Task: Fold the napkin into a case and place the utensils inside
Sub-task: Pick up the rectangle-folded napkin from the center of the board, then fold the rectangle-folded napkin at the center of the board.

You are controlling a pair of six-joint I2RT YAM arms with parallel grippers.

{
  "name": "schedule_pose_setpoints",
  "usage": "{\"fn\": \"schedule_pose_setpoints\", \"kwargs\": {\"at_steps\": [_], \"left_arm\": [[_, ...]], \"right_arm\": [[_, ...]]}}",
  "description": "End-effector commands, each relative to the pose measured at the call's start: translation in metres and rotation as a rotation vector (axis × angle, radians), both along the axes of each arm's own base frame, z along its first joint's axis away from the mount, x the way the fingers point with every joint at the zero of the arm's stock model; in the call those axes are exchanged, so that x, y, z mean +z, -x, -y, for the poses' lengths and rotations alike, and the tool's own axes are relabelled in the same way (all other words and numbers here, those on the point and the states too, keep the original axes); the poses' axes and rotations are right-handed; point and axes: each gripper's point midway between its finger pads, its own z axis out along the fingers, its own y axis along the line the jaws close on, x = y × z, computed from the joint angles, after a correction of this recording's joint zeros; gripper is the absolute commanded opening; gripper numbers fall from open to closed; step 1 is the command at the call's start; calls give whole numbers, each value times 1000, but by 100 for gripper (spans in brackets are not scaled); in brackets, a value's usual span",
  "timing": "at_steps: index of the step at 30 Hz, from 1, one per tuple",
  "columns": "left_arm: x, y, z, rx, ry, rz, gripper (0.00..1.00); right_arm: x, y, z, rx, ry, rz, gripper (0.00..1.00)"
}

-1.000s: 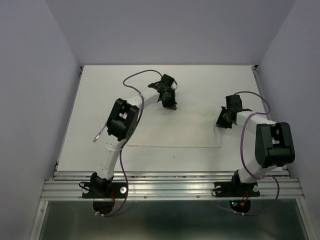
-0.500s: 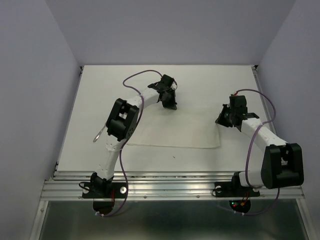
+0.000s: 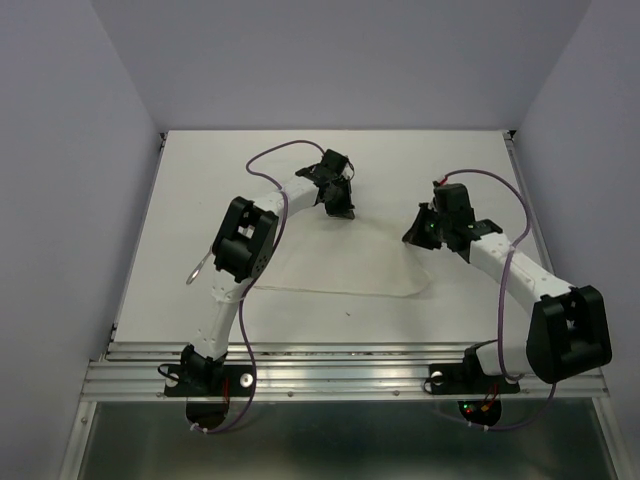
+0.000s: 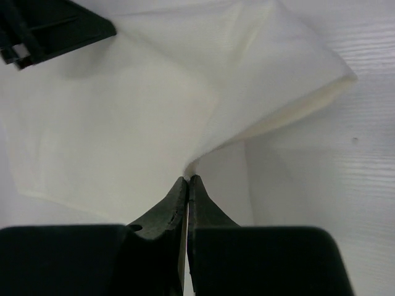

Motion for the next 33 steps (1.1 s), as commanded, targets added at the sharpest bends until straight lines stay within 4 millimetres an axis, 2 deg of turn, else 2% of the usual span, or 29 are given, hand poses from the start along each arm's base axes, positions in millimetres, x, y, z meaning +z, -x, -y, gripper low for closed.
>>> {"fn": "schedule_pose_setpoints", "kwargs": {"at_steps": [1,3,6,10,17,18,22,23,25,26,27,29,30,33], "left_arm": [[1,11,-9,-3,-46,-14,0],[0,12,-9,-2,-46,-18,0],[0,14,-11,-3,-47,-21,0],[13,16,-14,-1,-51,-12,0],[71,9,-23,10,-21,82,0],[73,9,-27,14,-24,86,0],[79,8,-49,42,-51,98,0],[78,6,-60,64,-70,99,0],[68,15,-80,81,-116,85,0],[75,14,-96,104,-135,107,0],[56,26,-114,121,-178,67,0],[50,34,-134,147,-193,60,0],[44,45,-152,166,-213,44,0],[42,58,-170,190,-235,43,0]], "right_arm": [[33,-17,-46,61,-106,82,1],[38,-20,-62,74,-128,90,1],[34,-26,-71,73,-136,84,1],[35,-32,-70,59,-124,89,1],[29,-30,-67,61,-100,78,1],[29,-30,-67,62,-99,79,1],[33,-31,-68,71,-97,87,1],[33,-32,-68,73,-95,87,1],[35,-33,-70,84,-97,88,1],[36,-33,-70,87,-97,85,1],[38,-31,-75,104,-104,87,1],[42,-32,-76,107,-108,95,1],[42,-32,-77,113,-109,95,1],[47,-33,-83,133,-115,104,1]]}}
